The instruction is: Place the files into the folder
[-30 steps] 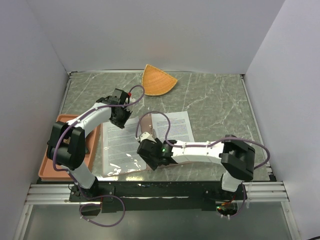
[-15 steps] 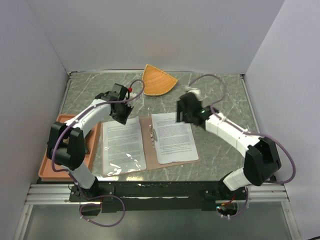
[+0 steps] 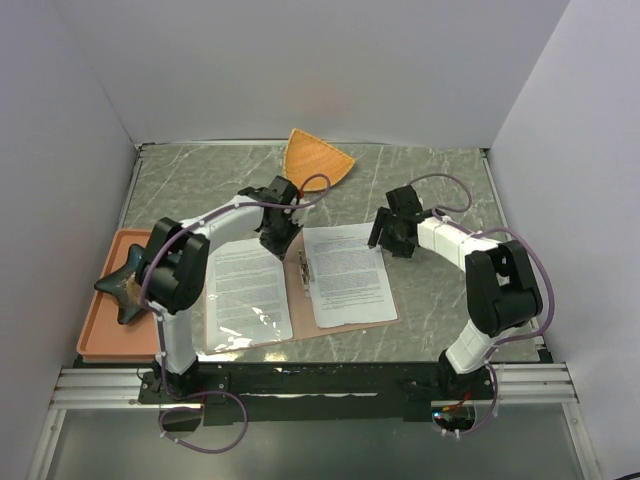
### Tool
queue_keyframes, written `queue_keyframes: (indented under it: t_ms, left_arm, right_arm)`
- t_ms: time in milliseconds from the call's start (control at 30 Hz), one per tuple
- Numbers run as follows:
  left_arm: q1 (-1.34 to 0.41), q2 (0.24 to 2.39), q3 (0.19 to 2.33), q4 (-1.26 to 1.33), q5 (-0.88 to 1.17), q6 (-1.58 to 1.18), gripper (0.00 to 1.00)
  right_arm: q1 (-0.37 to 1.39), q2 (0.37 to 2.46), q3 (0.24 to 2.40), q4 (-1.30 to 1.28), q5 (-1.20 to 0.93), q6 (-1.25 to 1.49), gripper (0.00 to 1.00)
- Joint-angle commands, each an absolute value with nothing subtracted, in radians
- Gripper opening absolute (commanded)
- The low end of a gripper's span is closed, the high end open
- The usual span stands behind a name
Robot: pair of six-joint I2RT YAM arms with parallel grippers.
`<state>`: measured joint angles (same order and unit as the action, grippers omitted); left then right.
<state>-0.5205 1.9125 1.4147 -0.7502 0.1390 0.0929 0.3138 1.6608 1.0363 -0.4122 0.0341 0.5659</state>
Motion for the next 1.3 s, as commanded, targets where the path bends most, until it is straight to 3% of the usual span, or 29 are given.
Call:
queue_keyframes:
  t_ms: [0,867,1267]
  left_arm:
    - [-0.541,1.947,1.471,-0.742,0.155,0.058,0.06]
    - [-0.683,2.033,1.473,-0.712,0.173,0.048,0.07]
    - [-0.686,1.993,1.549,-0.778,0.150,0.063,0.06]
  right_arm:
    - [0.301,1.632,0.988,-0.331,-0.035,0.626,0.74]
    - [0.295,1.335,0.488,-0.184,-0.064,0.838,0.70]
    - [0.304,1.143,0.552,-0.336,-0.003,0.816,0.74]
